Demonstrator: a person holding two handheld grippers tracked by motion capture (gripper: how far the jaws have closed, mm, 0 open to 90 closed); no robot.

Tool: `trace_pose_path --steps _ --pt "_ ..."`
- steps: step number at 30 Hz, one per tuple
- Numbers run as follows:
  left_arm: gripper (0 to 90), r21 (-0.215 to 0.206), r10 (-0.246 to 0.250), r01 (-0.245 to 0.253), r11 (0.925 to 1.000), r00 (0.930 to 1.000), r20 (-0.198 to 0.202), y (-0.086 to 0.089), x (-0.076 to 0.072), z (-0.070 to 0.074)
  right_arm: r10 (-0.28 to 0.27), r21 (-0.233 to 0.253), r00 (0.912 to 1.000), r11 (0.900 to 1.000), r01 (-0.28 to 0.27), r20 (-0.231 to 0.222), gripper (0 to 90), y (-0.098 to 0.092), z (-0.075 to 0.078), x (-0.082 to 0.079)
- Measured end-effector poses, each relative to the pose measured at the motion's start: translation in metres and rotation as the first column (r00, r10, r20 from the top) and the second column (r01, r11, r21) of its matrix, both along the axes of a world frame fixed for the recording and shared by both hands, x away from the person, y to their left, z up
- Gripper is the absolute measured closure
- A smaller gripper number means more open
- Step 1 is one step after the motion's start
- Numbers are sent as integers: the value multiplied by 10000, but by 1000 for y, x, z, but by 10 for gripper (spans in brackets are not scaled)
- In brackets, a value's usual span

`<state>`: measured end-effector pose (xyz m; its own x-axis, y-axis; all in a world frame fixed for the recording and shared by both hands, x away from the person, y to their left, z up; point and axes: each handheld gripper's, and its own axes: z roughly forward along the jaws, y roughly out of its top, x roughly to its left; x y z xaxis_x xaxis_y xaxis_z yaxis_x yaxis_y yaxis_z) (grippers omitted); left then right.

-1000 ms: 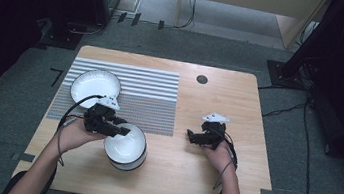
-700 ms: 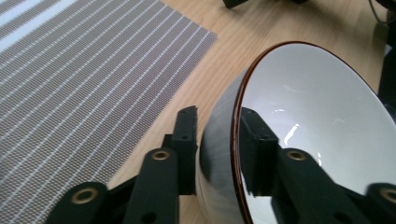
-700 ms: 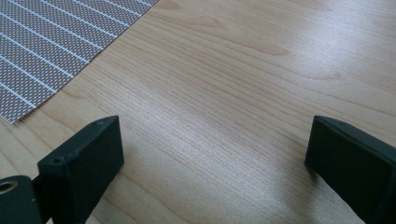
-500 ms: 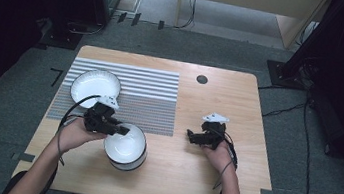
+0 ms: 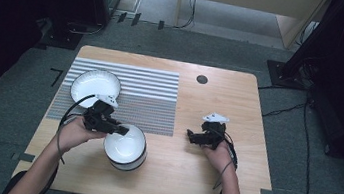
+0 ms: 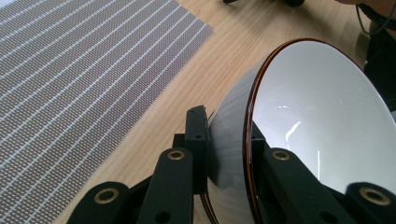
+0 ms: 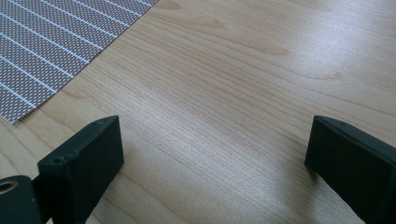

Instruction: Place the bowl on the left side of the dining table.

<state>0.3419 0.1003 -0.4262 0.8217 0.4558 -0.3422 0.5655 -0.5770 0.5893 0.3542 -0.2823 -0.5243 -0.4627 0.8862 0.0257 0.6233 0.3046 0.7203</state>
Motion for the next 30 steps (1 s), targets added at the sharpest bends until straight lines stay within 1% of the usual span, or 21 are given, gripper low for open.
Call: trace_pose_path --steps 4,10,15,20,24,28,30 --pt "794 -124 -114 115 9999 9999 21 1 -1 4 -1 -1 10000 10000 1 2 36 0 0 0" --pt "794 -350 -36 35 9994 10000 -14 5 -1 9 -4 -4 10000 10000 4 16 36 0 0 0" --pt "794 -563 -5 -3 9984 9999 -133 9 -1 13 -6 4 10000 10000 6 2 36 0 0 0" --pt "793 -711 98 -113 9974 9997 -223 12 0 16 -8 5 10000 10000 8 2 36 0 0 0" --pt "792 -788 317 -335 9963 9992 -238 17 2 19 -6 6 10000 10000 6 3 36 0 0 0" --pt "795 -916 407 -449 9948 9980 -475 21 4 20 -7 6 10000 10000 7 4 36 0 0 0" --pt "796 -985 430 -476 9940 9979 -479 22 4 22 -7 4 10000 10000 7 4 36 0 0 0"
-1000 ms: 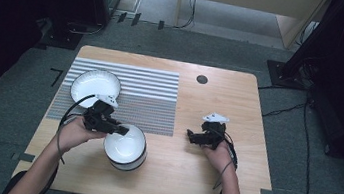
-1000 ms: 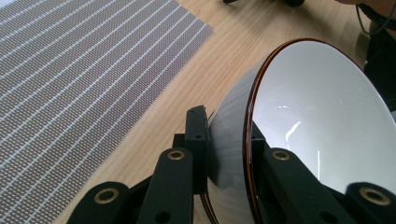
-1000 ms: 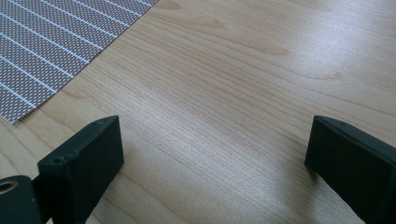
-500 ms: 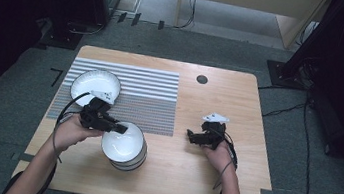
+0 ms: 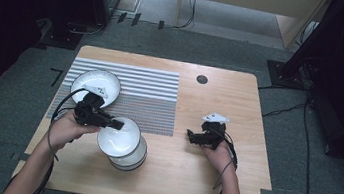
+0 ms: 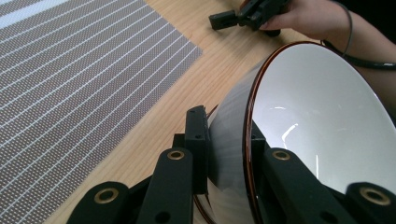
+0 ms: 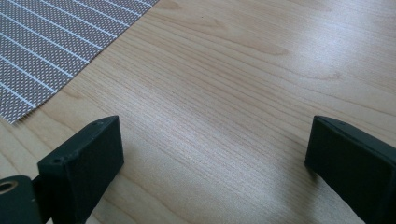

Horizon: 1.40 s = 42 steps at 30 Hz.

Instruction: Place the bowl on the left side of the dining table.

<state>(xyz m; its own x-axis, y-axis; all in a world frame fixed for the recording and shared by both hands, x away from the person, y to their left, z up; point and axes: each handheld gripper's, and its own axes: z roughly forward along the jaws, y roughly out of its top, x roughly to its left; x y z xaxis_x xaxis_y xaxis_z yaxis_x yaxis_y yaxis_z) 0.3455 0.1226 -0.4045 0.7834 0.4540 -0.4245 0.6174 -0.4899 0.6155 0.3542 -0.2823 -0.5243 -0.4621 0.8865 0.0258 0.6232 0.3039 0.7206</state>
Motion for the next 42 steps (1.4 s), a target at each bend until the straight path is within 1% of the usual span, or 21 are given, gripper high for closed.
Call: trace_pose_path --steps 8,9,12,23,26,27,28,29,31,32,34,36,41,42 --pt "795 -174 192 -191 9997 9998 83 8 1 8 -1 1 10000 10000 1 -2 36 0 0 0" --pt "793 -277 202 -198 9994 9997 156 9 1 9 0 -2 10000 10000 0 -8 36 0 0 0" --pt "792 -443 233 -225 9988 9996 163 12 1 11 -2 3 10000 10000 2 0 36 0 0 0" --pt "794 -500 637 -623 9968 9976 259 25 6 17 -89 -2 10000 10000 89 6 40 0 0 -2" --pt "793 -537 788 -774 9956 9966 248 29 8 16 -91 -1 10000 10000 91 -1 41 0 0 -2" --pt "794 -550 807 -796 9953 9966 178 30 10 16 -91 -4 10000 10000 91 -2 41 0 0 -2" --pt "793 -705 836 -822 9941 9964 173 33 10 15 -90 -3 10000 10000 90 0 41 0 0 -2" --pt "792 -705 836 -822 9941 9964 173 33 10 15 -90 -3 10000 10000 90 0 41 0 0 -2" --pt "792 -882 835 -827 9927 9965 50 36 12 12 -87 -7 10000 10000 87 4 41 0 0 -2" --pt "794 -833 867 -868 9927 9962 -47 37 14 11 -88 -5 10000 10000 88 2 41 0 0 -2" --pt "793 -790 918 -915 9927 9958 0 38 14 10 -88 -4 10000 10000 88 1 41 0 0 -2" --pt "794 -644 1030 -1029 9926 9947 -24 39 15 7 -85 -5 10000 10000 85 3 41 0 0 -2" --pt "793 -652 1233 -1236 9902 9923 -92 44 18 4 -85 2 10000 10000 85 -10 41 0 0 -2" --pt "794 -642 1254 -1262 9899 9920 -172 46 19 4 -86 -4 10000 10000 86 2 41 0 0 -2"
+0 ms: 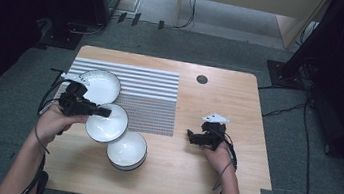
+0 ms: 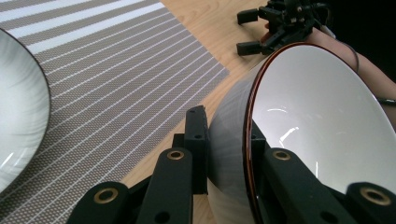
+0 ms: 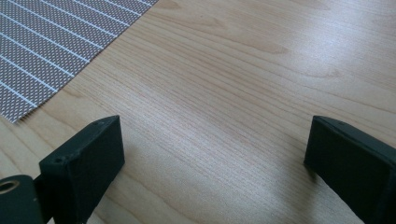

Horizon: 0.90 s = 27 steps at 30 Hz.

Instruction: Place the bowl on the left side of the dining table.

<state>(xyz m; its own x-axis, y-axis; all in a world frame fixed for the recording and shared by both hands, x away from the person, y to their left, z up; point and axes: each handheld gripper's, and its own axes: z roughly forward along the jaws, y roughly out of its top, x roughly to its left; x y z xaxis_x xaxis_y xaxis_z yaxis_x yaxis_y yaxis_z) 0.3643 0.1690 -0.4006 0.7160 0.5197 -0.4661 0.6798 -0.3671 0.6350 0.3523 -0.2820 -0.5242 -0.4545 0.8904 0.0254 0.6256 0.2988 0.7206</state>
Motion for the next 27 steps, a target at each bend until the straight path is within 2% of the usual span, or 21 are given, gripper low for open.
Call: trace_pose_path --steps 12,20,27 --pt "794 58 414 -413 9991 9989 -235 12 5 -8 1 0 10000 10000 -1 -1 41 0 0 0" --pt "793 139 421 -417 9990 9987 -293 15 7 -12 1 1 10000 10000 -1 -3 41 0 0 0" --pt "793 143 632 -627 9979 9972 -398 21 10 -15 0 -1 10000 10000 0 1 41 0 0 0"
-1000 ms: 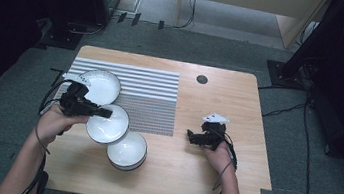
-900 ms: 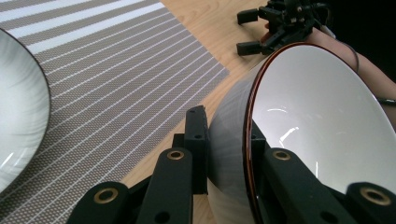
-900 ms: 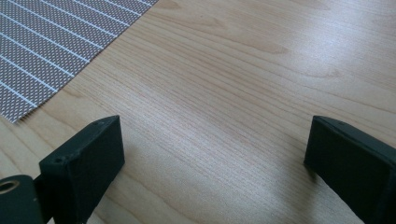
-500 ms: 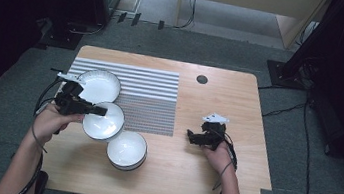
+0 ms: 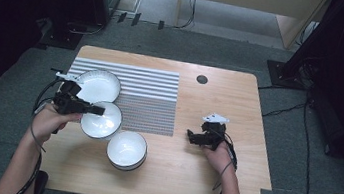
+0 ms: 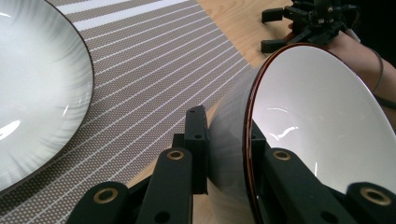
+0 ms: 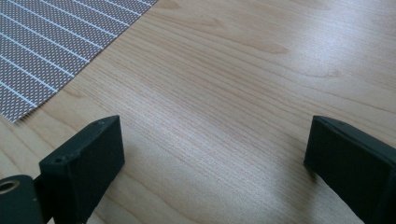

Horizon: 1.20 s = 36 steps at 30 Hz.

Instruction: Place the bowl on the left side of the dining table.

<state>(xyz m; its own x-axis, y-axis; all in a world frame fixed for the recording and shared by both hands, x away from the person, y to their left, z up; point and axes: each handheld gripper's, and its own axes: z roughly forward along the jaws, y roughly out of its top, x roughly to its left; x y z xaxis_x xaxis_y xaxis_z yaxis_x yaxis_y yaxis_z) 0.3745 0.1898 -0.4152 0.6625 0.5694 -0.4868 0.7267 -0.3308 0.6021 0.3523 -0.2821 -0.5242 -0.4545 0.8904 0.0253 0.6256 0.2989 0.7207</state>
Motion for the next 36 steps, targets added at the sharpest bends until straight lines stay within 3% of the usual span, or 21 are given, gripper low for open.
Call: trace_pose_path --steps 6,16,36 --pt "792 57 246 -246 9997 9997 27 4 3 -3 0 2 10000 10000 0 -3 41 0 0 0" --pt "793 -19 395 -396 9992 9989 -258 8 9 -10 1 1 10000 10000 -1 -2 41 0 0 0" --pt "794 -65 292 -296 9995 9980 -565 4 29 -18 14 -2 10000 10000 -14 6 41 0 0 0"
